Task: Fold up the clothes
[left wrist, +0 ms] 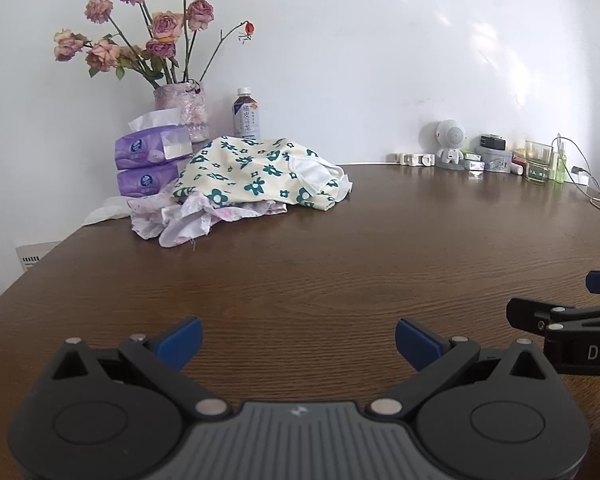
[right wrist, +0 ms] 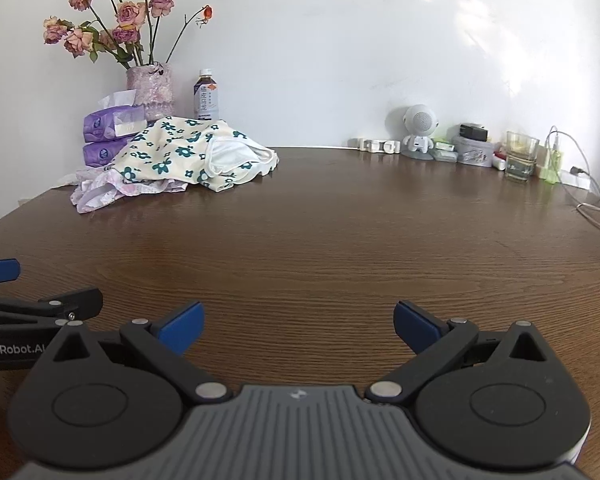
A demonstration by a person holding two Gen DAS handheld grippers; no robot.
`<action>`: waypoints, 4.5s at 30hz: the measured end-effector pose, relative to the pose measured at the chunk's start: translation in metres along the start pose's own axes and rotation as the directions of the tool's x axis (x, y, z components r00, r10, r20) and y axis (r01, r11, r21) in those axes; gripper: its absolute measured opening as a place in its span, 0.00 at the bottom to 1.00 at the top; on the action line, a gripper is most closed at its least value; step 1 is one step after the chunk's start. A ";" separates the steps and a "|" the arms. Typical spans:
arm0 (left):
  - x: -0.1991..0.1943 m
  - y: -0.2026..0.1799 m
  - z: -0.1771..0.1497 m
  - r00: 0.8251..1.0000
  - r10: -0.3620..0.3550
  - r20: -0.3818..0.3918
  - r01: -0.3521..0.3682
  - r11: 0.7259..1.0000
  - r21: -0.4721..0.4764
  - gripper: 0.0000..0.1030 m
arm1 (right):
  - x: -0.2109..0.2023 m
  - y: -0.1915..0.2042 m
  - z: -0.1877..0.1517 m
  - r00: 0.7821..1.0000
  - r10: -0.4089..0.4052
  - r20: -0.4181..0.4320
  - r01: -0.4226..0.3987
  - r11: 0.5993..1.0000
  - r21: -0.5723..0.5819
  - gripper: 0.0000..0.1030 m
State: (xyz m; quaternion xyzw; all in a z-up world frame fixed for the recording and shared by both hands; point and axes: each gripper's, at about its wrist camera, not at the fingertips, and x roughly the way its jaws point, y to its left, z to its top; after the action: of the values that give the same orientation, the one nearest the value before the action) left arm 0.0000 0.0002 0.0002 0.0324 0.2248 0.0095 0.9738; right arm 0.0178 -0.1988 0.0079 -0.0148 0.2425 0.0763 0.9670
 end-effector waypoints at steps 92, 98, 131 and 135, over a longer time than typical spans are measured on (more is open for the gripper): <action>-0.007 -0.001 -0.002 1.000 0.030 -0.001 -0.030 0.998 -0.050 1.00 | -0.002 -0.002 -0.001 1.000 0.004 0.016 -0.004 0.999 0.036 1.00; -0.007 -0.001 -0.001 1.000 0.028 -0.003 -0.029 0.998 -0.050 1.00 | -0.003 -0.003 -0.001 1.000 0.008 0.019 -0.009 0.999 0.040 1.00; -0.008 -0.001 -0.002 0.999 0.044 -0.002 -0.044 0.998 -0.052 1.00 | -0.004 -0.007 -0.001 0.999 0.042 0.027 -0.044 0.997 0.070 1.00; -0.008 -0.002 -0.002 0.999 0.042 -0.002 -0.042 0.998 -0.050 1.00 | -0.003 -0.007 -0.001 0.999 0.044 0.027 -0.046 0.996 0.071 1.00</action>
State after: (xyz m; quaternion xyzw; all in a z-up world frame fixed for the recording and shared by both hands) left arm -0.0079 -0.0015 0.0014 0.0128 0.2244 0.0354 0.9738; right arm 0.0154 -0.2065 0.0087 0.0261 0.2331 0.0896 0.9680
